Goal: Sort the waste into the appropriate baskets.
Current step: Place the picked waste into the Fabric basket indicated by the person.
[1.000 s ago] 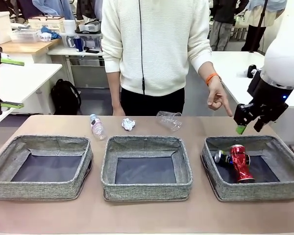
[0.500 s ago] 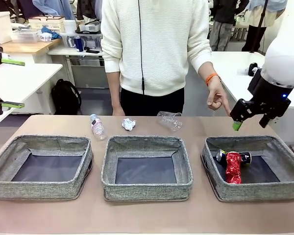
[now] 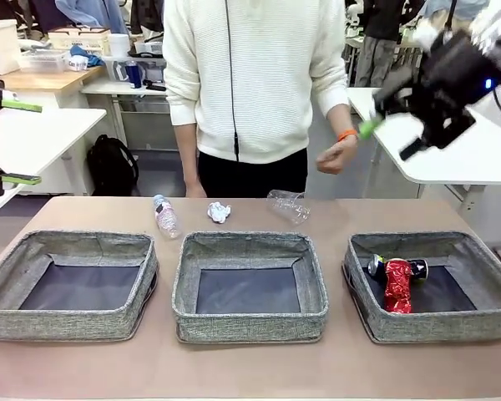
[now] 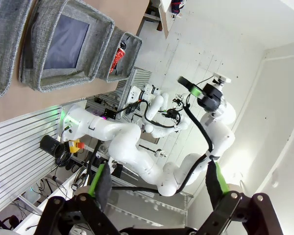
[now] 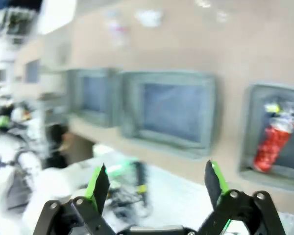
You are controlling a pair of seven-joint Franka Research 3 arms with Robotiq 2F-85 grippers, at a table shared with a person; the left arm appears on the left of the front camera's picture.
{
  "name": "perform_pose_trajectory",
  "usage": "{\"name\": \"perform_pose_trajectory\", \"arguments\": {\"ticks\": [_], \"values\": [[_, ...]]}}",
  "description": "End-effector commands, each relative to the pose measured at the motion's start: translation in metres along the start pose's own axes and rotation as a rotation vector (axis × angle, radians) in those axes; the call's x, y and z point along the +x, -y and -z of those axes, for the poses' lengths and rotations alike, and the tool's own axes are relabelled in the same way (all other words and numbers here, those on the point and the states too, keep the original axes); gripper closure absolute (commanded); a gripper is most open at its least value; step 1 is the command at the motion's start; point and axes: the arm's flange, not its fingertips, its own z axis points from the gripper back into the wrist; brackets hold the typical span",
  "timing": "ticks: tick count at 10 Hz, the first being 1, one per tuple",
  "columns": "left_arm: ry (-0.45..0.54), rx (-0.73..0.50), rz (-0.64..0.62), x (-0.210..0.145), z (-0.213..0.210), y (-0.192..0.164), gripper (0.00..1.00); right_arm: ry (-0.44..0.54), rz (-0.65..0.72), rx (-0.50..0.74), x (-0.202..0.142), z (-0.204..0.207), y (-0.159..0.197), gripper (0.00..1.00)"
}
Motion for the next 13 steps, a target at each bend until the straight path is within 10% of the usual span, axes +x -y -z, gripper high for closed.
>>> {"name": "perform_pose_trajectory", "arguments": {"ticks": [1,4,5,13], "values": [[-0.01,0.005,0.014,-0.001,-0.003,-0.001,0.0,-0.088,0.122,0.359,0.007,0.001,0.024,0.0],[-0.01,0.005,0.014,-0.001,-0.003,-0.001,0.0,-0.131,0.211,0.378,-0.008,0.011,0.074,0.0],[-0.01,0.005,0.014,-0.001,-0.003,-0.001,0.0,-0.071,0.132,0.427,0.002,-0.01,0.029,0.0],[-0.01,0.005,0.014,-0.001,-0.003,-0.001,0.0,-0.071,0.132,0.427,0.002,-0.01,0.029,0.0]]}}
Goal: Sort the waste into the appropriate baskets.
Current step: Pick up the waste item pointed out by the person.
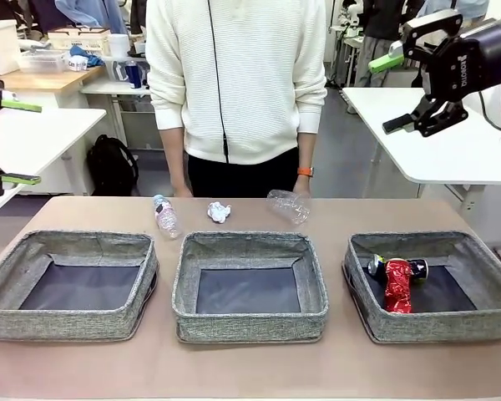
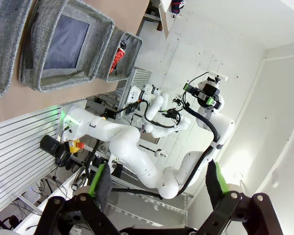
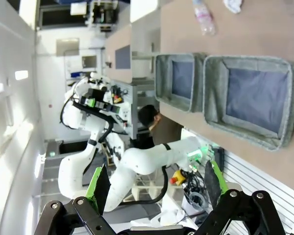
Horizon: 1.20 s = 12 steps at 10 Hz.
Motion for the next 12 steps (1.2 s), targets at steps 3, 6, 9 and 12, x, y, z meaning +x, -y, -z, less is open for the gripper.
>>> {"name": "perform_pose_trajectory", "arguments": {"ticks": [3,6,9,12], "values": [[-0.01,0.005,0.014,-0.0013,-0.0026,-0.0006,0.0,-0.005,-0.005,0.026,-0.0003,0.0016,-0.0004,0.0],[-0.01,0.005,0.014,-0.0013,-0.0026,-0.0006,0.0,-0.005,-0.005,0.026,-0.0003,0.0016,-0.0004,0.0],[-0.01,0.005,0.014,-0.0013,-0.0026,-0.0006,0.0,-0.005,-0.005,0.026,-0.0003,0.0016,-0.0004,0.0],[-0.01,0.005,0.014,-0.0013,-0.0026,-0.0006,0.0,-0.005,-0.005,0.026,-0.0003,0.0016,-0.0004,0.0]]}}
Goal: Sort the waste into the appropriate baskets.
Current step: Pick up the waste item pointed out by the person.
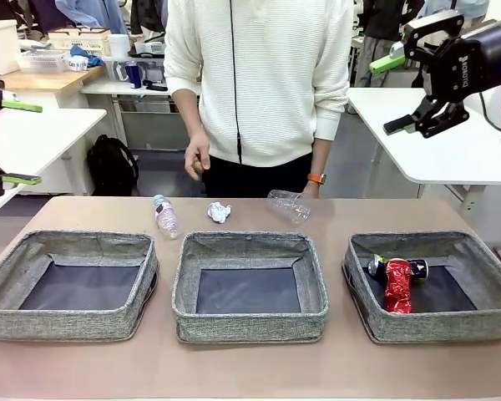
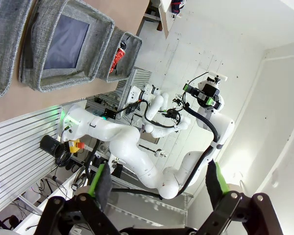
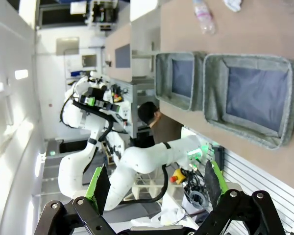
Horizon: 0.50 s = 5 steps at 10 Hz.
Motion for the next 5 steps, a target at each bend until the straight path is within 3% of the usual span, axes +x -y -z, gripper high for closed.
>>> {"name": "perform_pose_trajectory", "arguments": {"ticks": [1,5], "values": [[-0.01,0.005,0.014,-0.0013,-0.0026,-0.0006,0.0,0.001,-0.008,0.025,0.0004,0.0016,-0.0008,0.0],[-0.01,0.005,0.014,-0.0013,-0.0026,-0.0006,0.0,0.001,-0.008,0.025,0.0004,0.0016,-0.0008,0.0]]}}
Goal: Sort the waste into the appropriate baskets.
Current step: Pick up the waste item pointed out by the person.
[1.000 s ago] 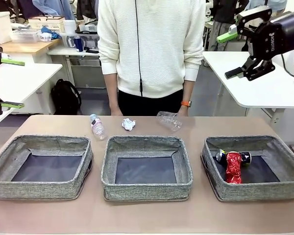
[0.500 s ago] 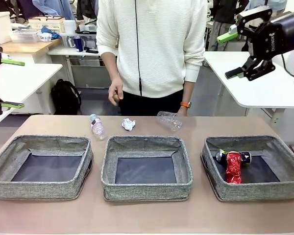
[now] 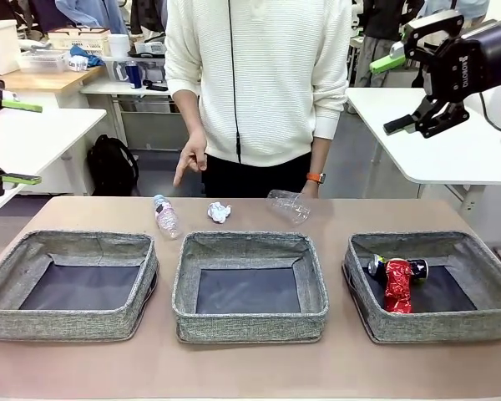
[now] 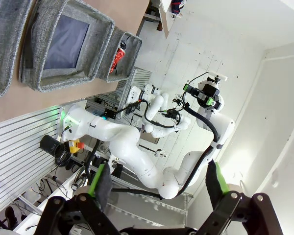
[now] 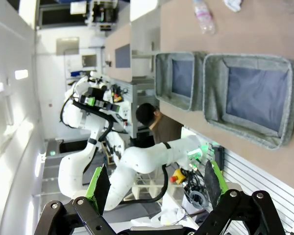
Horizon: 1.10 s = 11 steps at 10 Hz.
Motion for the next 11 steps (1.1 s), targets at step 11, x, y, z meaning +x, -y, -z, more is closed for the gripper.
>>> {"name": "perform_pose_trajectory", "arguments": {"ticks": [11], "values": [[0.717,1.056,0.058,0.13,0.173,0.083,0.0,0.001,-0.008,0.025,0.0,0.002,-0.001,0.0]]}}
